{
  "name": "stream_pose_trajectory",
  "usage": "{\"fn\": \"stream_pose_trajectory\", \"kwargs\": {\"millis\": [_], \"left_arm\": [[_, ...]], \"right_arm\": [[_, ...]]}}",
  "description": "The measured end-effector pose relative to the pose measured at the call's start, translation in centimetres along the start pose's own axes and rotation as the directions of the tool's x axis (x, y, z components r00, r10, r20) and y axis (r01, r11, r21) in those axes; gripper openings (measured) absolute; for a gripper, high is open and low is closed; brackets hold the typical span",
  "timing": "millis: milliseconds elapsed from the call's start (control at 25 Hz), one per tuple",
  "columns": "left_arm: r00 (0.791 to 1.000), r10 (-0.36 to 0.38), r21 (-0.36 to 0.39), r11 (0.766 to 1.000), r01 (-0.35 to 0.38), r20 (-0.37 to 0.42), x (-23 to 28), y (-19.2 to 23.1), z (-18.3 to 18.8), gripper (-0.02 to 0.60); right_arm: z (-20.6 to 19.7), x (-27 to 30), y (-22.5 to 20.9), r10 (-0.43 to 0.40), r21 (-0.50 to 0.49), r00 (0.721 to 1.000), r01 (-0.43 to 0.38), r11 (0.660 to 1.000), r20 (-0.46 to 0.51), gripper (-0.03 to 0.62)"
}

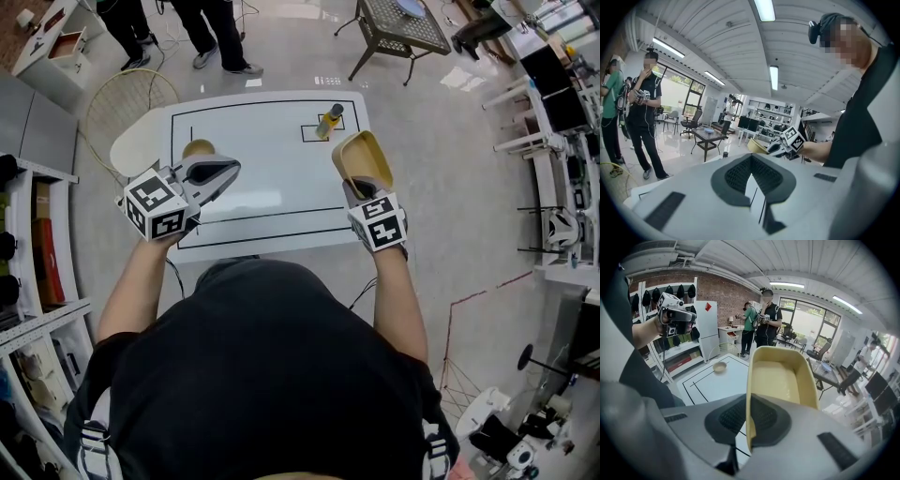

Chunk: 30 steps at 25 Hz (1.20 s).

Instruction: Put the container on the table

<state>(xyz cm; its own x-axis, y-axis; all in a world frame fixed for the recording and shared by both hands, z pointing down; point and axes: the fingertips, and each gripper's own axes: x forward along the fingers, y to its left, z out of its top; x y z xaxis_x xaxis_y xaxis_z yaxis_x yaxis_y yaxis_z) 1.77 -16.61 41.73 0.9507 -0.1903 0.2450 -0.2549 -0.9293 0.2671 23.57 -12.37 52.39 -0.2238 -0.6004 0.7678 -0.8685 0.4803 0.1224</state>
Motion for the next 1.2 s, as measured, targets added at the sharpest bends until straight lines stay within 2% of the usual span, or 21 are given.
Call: {"fn": "stream_pose_trajectory", "kwargs": {"millis": [520, 1200], "left_arm": [[1.000, 0.020, -0.024, 1.000, -0.020, -0.004, -1.1, 1.6, -1.0, 0.006], [0.998, 0.063, -0.042, 0.997, -0.065, -0.029, -3.7, 4.8, -1.9, 0.006]], "right_arm": [[-1.7, 4.5, 0.8, 0.045, 0.013, 0.996, -0.044, 0.999, -0.074, 0.008], [-4.0, 12.1, 2.7, 0.112, 0.033, 0.978, -0.108, 0.994, -0.178, 0.008]]}}
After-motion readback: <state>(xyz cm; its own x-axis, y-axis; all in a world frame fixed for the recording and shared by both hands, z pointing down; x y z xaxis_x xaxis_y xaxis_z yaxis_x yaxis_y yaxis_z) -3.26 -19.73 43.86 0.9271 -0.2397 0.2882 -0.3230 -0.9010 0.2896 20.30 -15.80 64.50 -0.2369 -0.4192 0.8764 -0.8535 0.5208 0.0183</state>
